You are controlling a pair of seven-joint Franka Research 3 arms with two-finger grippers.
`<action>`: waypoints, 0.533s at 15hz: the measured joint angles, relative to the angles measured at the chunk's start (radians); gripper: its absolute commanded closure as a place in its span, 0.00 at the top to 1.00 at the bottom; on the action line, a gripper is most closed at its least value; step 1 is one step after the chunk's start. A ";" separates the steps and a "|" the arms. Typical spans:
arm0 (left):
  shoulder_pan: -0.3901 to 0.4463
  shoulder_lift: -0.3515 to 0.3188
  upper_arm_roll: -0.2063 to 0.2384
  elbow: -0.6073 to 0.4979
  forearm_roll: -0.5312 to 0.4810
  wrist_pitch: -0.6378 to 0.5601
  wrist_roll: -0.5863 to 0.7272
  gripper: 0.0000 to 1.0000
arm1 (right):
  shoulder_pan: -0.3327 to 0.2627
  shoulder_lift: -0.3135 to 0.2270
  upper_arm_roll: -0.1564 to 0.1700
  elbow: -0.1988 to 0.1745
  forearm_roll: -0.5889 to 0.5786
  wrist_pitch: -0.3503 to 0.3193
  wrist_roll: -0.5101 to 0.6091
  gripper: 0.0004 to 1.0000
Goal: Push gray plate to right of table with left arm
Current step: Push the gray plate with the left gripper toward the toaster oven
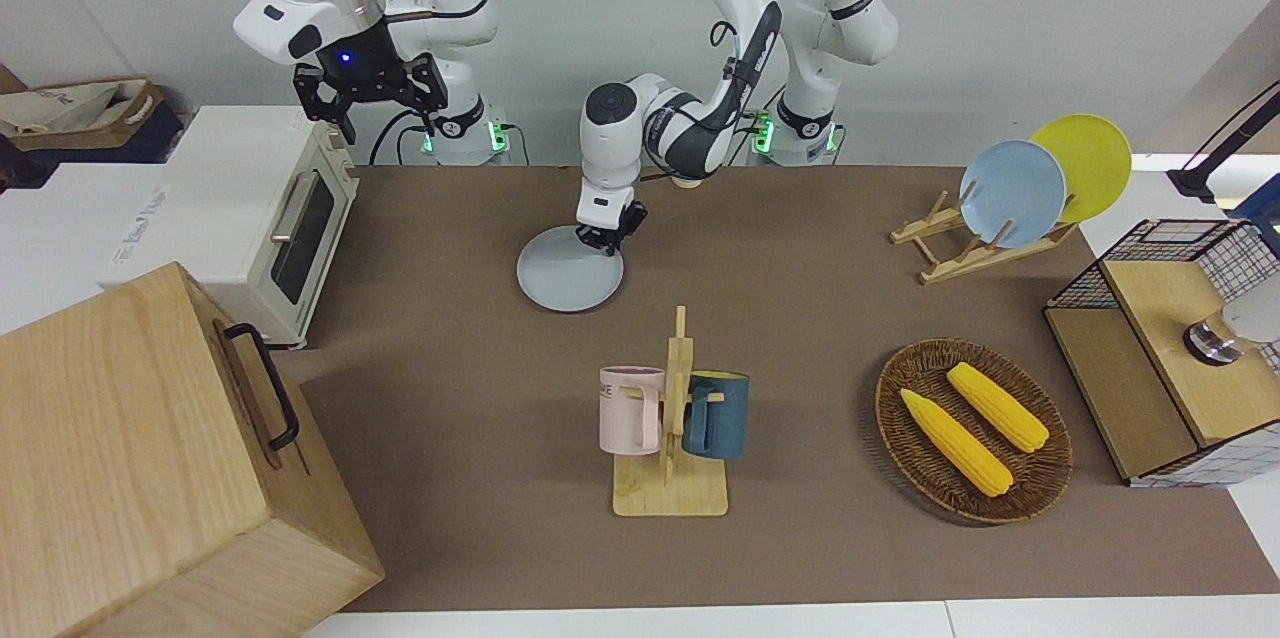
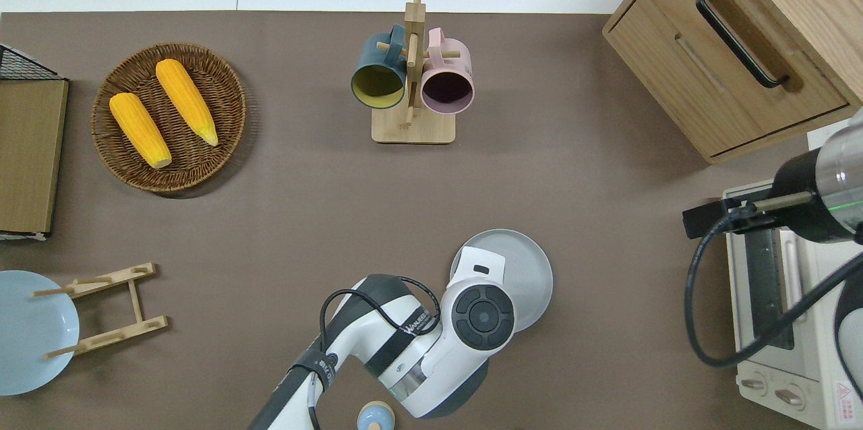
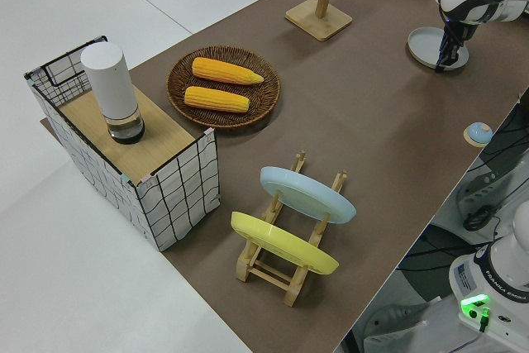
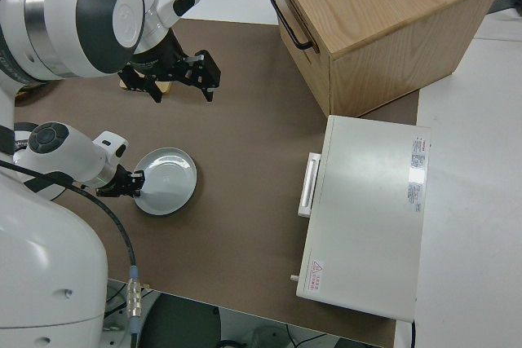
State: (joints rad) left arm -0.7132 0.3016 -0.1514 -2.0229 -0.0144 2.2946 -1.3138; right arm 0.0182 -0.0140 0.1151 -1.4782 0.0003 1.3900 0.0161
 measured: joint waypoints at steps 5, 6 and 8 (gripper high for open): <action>-0.001 0.017 0.002 0.024 0.032 -0.043 0.000 1.00 | 0.000 0.000 0.000 0.000 0.000 0.000 0.000 0.98; -0.001 0.020 0.003 0.033 0.033 -0.059 0.000 1.00 | 0.000 0.000 0.000 0.000 0.000 0.000 0.000 0.98; -0.001 0.026 0.004 0.056 0.034 -0.091 0.001 1.00 | 0.000 0.000 0.000 0.000 0.000 0.000 0.000 0.98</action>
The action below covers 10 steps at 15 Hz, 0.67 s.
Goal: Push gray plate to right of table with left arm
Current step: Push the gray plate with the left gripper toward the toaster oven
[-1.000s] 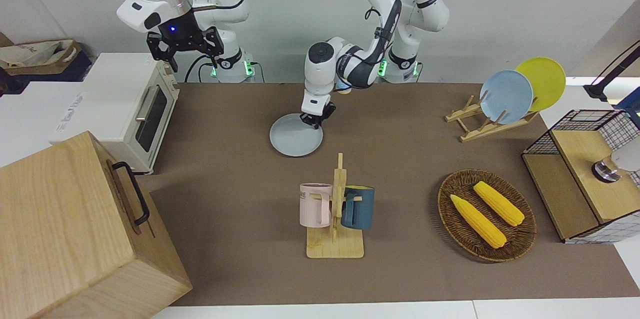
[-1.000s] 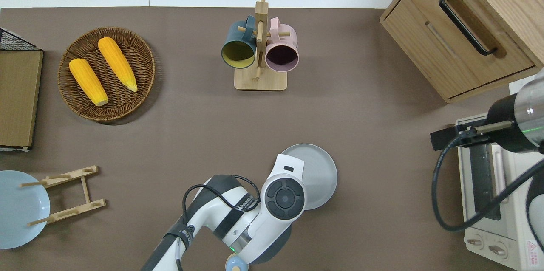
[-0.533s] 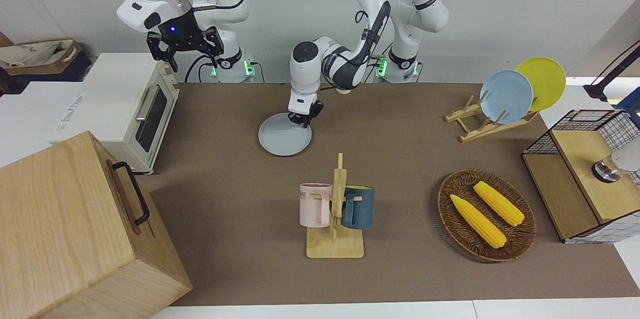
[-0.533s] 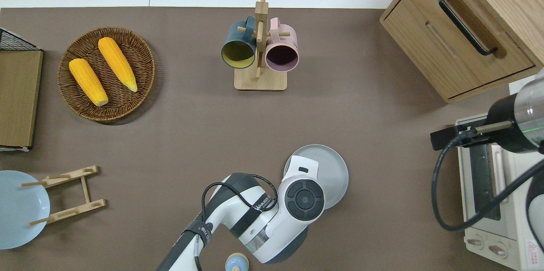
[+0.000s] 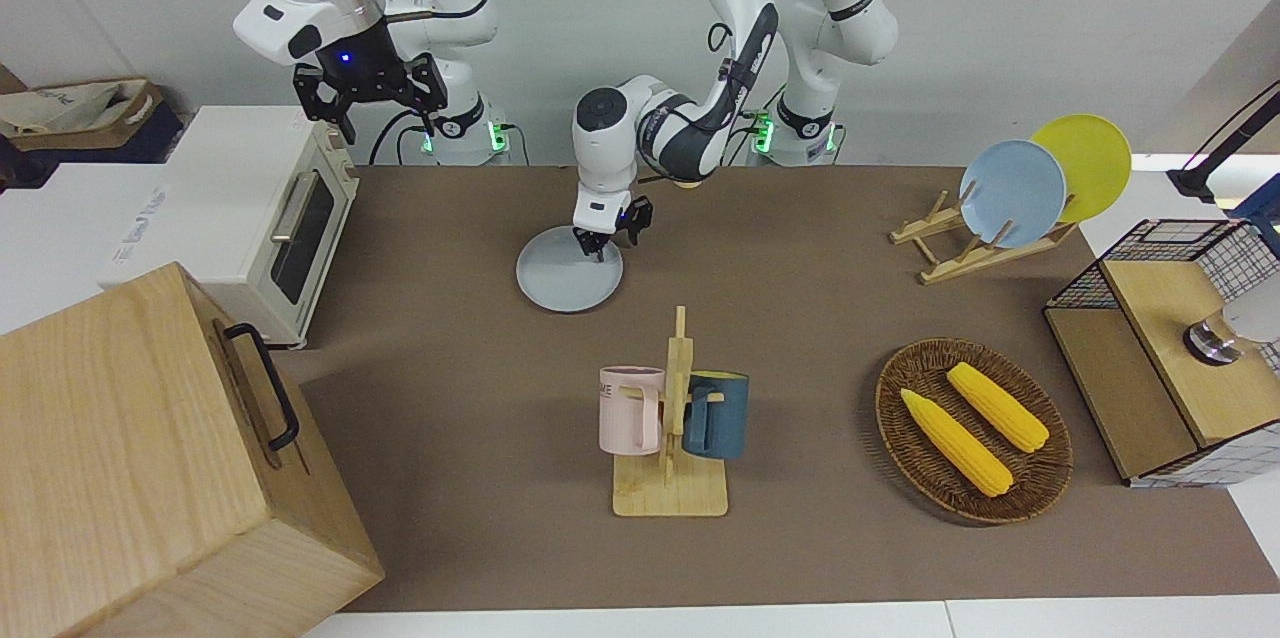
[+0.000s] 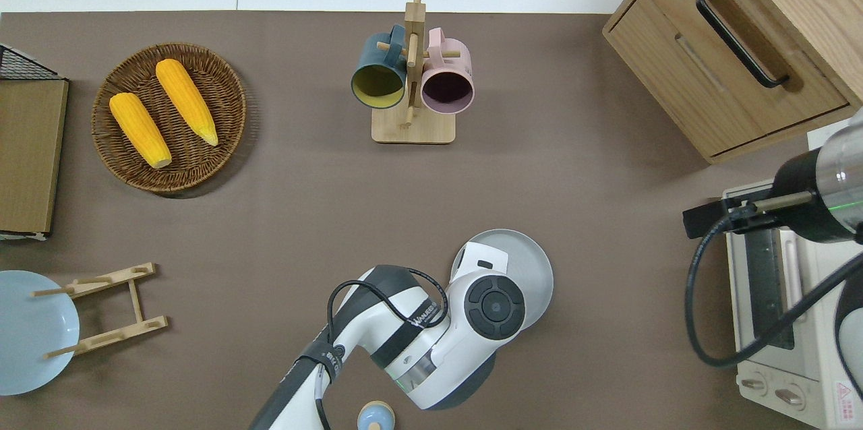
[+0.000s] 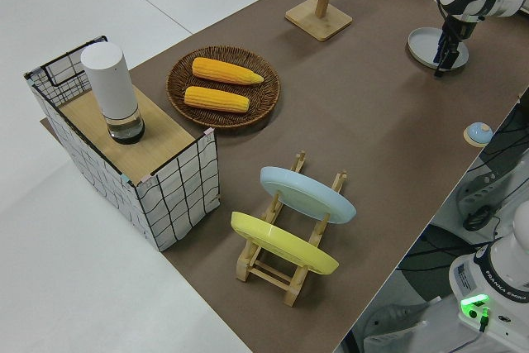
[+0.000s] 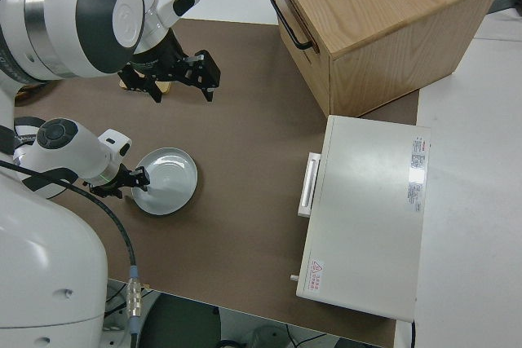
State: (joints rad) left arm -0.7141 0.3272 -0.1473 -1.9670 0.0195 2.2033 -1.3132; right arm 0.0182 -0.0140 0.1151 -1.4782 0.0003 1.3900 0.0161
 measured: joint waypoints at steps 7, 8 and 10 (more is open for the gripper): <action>0.008 -0.036 0.019 0.068 0.000 -0.128 0.022 1.00 | 0.000 0.000 0.000 0.000 0.000 0.000 0.000 0.98; 0.022 -0.058 0.021 0.075 0.000 -0.160 0.058 1.00 | 0.000 0.000 0.000 0.000 0.000 0.000 0.000 0.98; 0.073 -0.116 0.025 0.088 0.000 -0.240 0.159 1.00 | 0.000 0.000 0.000 0.000 0.000 0.000 0.000 0.98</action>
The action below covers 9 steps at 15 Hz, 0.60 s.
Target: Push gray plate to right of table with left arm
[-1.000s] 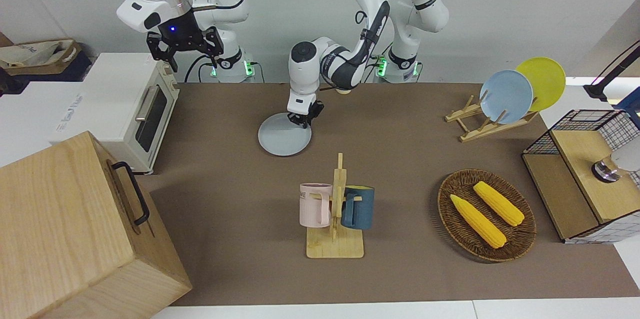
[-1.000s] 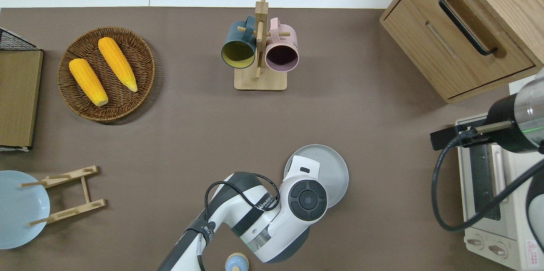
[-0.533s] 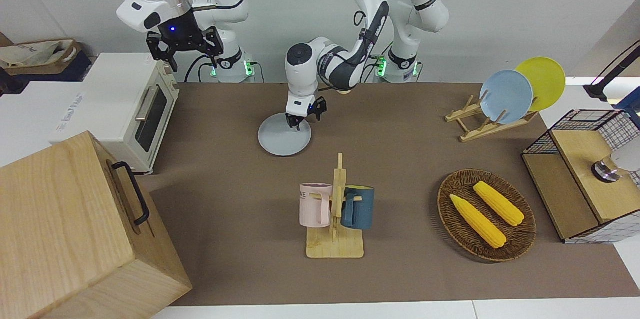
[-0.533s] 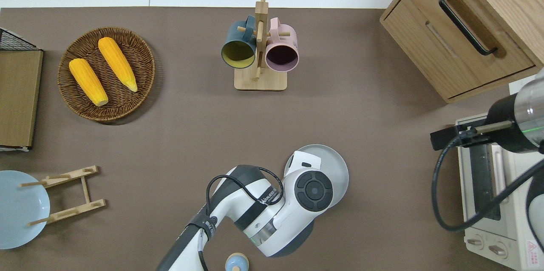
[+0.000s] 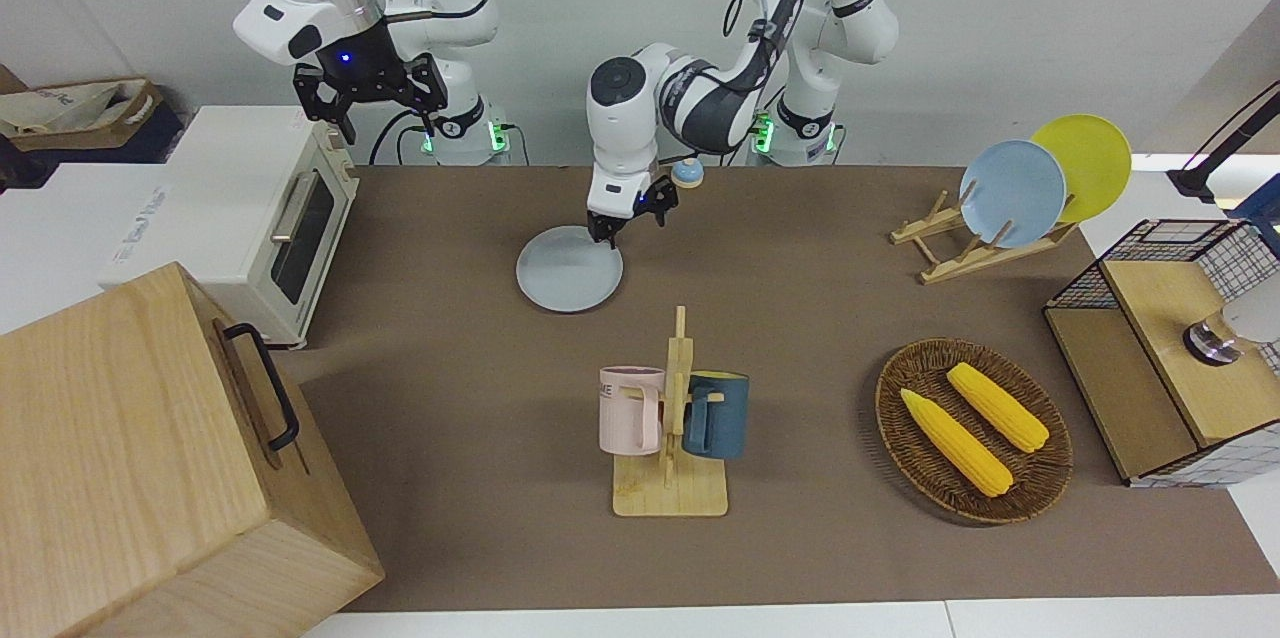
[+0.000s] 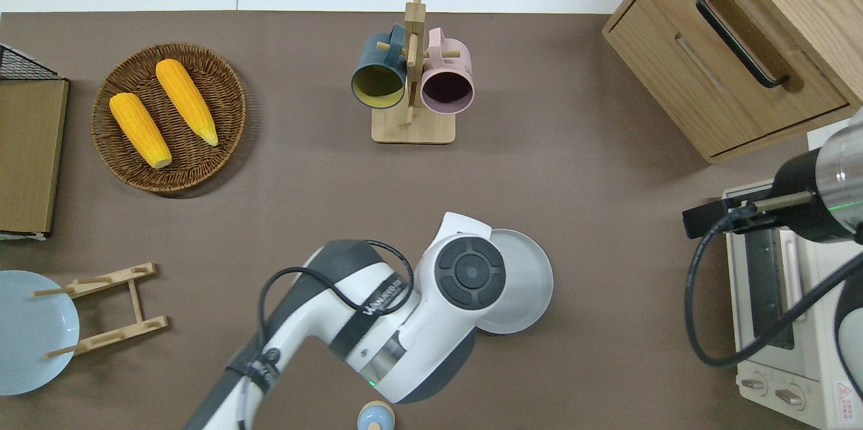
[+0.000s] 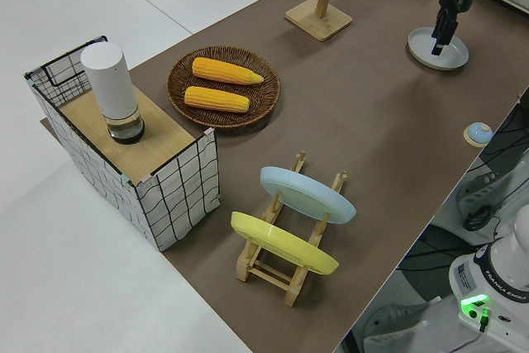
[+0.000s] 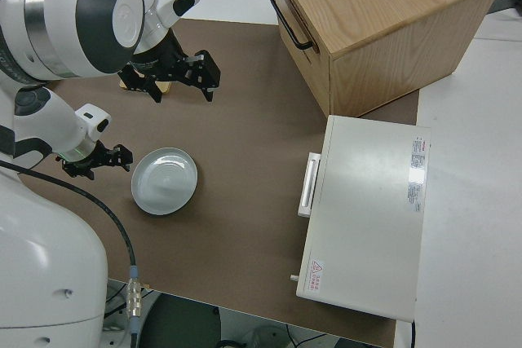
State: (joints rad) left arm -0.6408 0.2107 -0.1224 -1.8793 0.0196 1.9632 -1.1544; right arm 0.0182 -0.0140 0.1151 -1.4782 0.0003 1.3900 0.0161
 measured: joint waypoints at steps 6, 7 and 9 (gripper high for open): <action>0.190 -0.194 0.008 0.058 -0.007 -0.293 0.333 1.00 | 0.000 0.000 0.000 0.000 0.000 0.000 0.000 0.98; 0.221 -0.204 0.009 0.084 -0.013 -0.339 0.386 1.00 | 0.000 0.000 0.000 0.000 0.000 0.000 0.000 0.98; 0.306 -0.212 0.011 0.144 -0.038 -0.402 0.480 1.00 | 0.000 0.000 0.000 0.000 0.000 0.000 0.000 0.98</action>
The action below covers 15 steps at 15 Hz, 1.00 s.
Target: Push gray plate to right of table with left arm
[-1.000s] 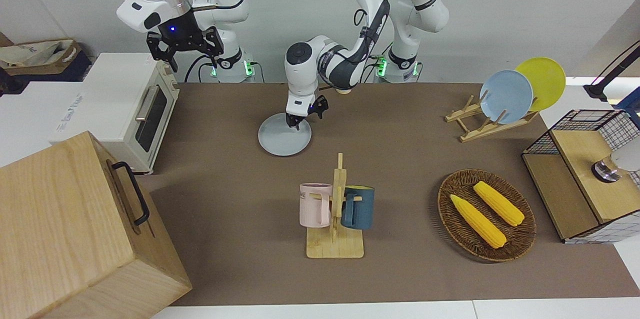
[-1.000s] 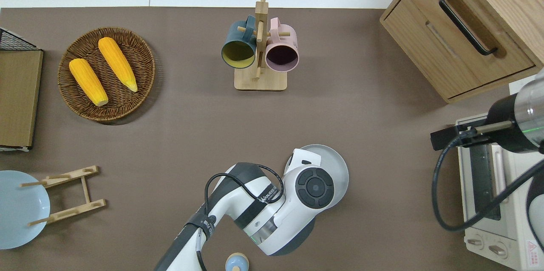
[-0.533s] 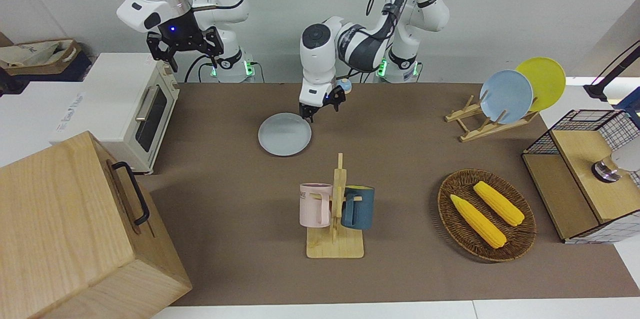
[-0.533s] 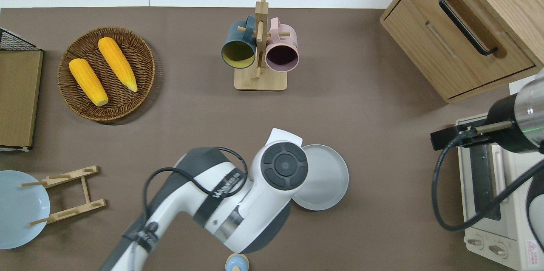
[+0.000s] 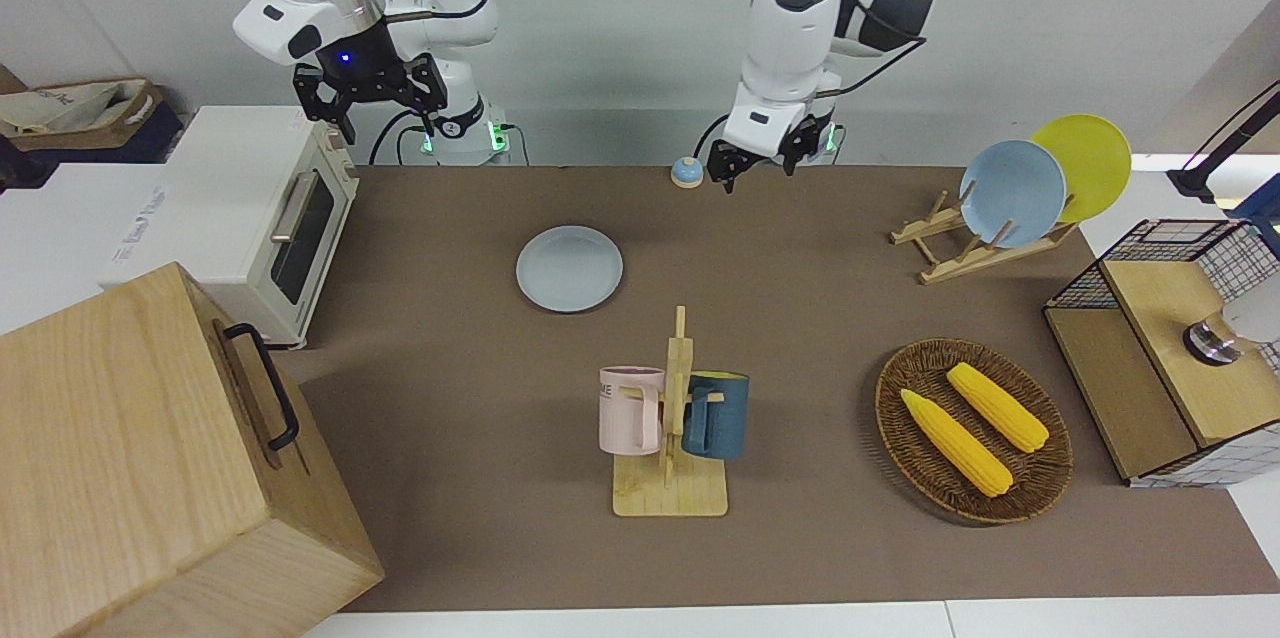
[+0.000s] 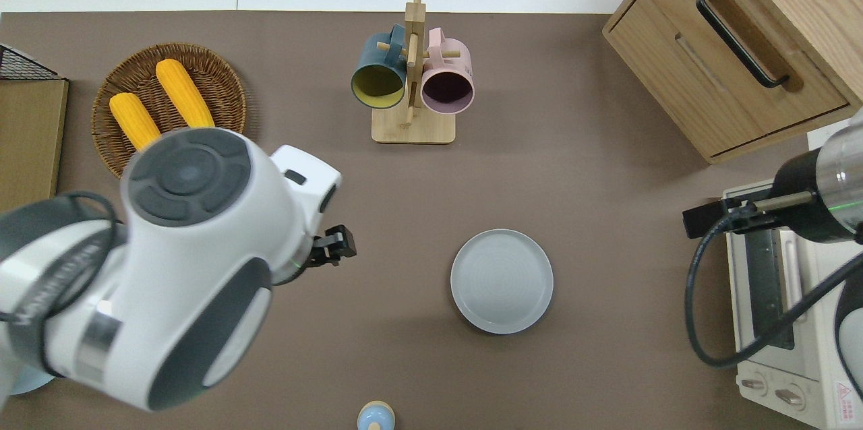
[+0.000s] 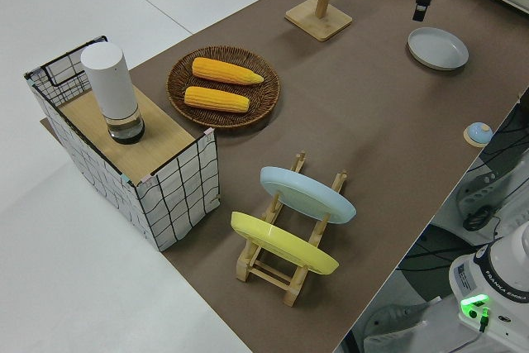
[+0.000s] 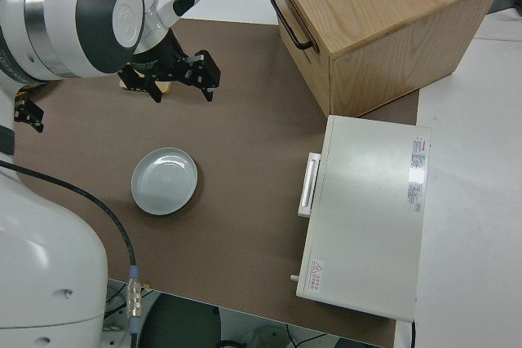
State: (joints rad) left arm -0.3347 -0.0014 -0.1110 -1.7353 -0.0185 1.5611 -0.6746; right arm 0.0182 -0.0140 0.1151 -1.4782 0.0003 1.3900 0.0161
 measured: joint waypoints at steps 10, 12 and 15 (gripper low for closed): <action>0.321 -0.034 0.008 0.113 -0.034 -0.122 0.413 1.00 | 0.000 0.000 0.000 0.000 0.000 0.000 0.000 0.98; 0.351 -0.035 0.018 0.124 -0.034 -0.122 0.449 1.00 | 0.000 0.000 0.000 0.000 0.000 0.000 0.000 0.98; 0.372 -0.034 0.036 0.144 -0.034 -0.122 0.491 1.00 | 0.000 0.000 0.000 0.000 0.000 0.000 0.000 0.98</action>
State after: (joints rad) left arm 0.0368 -0.0356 -0.0753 -1.5913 -0.0520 1.4395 -0.1837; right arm 0.0182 -0.0140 0.1151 -1.4782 0.0003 1.3900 0.0161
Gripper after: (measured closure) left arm 0.000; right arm 0.013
